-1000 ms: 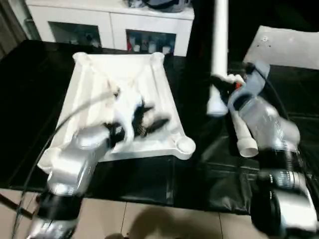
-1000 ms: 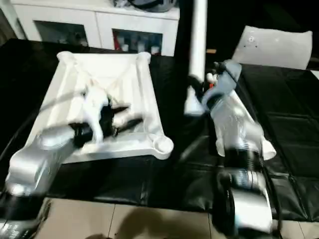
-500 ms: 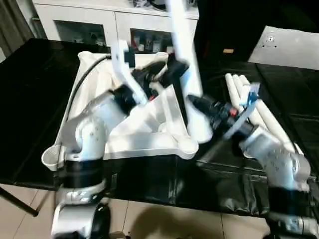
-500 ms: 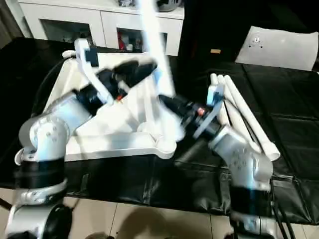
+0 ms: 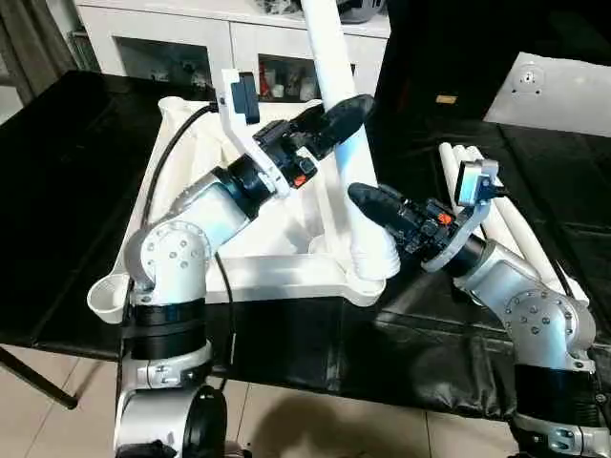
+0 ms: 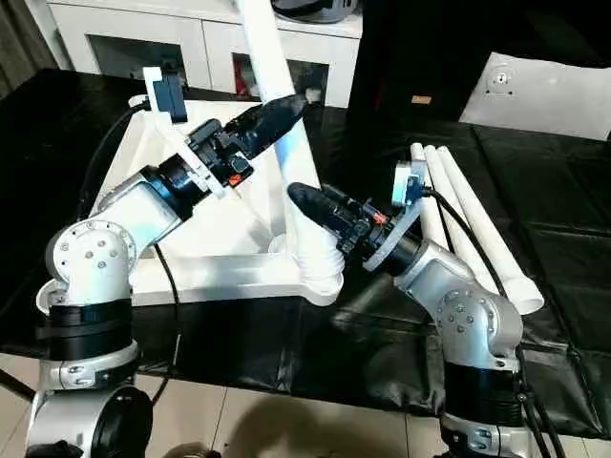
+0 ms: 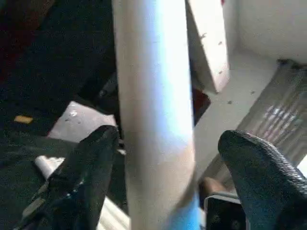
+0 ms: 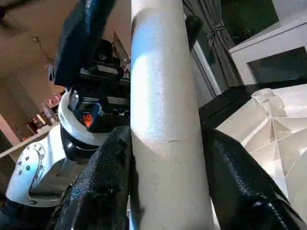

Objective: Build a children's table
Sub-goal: Pick table leg

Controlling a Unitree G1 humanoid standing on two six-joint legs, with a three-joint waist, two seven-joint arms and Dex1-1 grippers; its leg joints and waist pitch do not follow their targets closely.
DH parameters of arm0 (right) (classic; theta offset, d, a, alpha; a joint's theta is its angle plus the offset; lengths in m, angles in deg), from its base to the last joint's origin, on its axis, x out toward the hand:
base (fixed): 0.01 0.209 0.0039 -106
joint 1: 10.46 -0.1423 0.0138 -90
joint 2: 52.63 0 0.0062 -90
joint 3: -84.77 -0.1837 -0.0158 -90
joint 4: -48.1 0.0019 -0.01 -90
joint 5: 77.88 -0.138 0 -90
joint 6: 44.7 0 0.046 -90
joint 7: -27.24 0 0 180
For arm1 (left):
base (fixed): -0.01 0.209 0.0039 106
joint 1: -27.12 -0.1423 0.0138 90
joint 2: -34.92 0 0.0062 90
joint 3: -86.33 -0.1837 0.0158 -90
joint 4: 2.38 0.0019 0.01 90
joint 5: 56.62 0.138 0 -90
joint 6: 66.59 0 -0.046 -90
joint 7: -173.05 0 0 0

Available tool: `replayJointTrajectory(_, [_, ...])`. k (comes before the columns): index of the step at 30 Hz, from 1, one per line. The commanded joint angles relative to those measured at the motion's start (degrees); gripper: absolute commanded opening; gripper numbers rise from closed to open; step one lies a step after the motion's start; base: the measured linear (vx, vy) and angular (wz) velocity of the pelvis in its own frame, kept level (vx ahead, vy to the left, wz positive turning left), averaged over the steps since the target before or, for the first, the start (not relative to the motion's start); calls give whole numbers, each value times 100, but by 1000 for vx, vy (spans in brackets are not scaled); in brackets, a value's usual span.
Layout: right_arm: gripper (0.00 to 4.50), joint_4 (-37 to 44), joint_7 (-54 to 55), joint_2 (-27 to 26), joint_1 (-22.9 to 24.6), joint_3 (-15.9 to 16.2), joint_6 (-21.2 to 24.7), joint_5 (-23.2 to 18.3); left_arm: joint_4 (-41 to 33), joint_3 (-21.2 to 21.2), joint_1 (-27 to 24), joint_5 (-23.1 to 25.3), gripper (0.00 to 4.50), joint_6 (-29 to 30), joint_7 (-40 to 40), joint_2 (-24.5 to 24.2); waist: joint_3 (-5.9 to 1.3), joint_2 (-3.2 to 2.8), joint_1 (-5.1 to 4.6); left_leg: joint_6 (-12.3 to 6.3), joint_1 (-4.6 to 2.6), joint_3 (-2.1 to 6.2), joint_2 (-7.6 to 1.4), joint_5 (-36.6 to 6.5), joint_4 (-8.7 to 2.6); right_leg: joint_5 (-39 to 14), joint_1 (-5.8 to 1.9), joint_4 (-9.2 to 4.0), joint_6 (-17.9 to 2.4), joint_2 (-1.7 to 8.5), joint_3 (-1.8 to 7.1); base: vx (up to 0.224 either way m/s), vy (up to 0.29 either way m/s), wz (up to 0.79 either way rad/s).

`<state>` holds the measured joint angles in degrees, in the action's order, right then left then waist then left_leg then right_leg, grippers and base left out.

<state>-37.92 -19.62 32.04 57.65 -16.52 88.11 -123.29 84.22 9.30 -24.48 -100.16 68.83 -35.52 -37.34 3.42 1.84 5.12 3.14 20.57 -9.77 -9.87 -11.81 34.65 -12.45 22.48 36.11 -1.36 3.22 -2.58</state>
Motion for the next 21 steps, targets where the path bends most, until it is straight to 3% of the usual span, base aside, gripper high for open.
replayJointTrajectory(1, [184,150,-103,90,62,-6,69,-147,-83,4,-60,-124,352,-48,-132,13,-383,38,10,-352,12,71,-265,-61,-347,-209,-360,-423,-1171,448,276,0,0,0])
replayJointTrajectory(13, [184,162,-113,150,72,49,40,-178,-67,-87,-112,-204,262,-90,-166,-33,-378,39,2,-326,10,74,-269,-68,-353,-240,-350,-426,-1114,445,276,0,0,0])
replayJointTrajectory(21, [184,117,30,147,-21,141,-244,111,-102,-252,-140,-58,201,-165,-190,-124,-380,43,-4,-296,6,73,-272,-59,-354,-241,-346,-421,-1073,445,278,0,0,0])
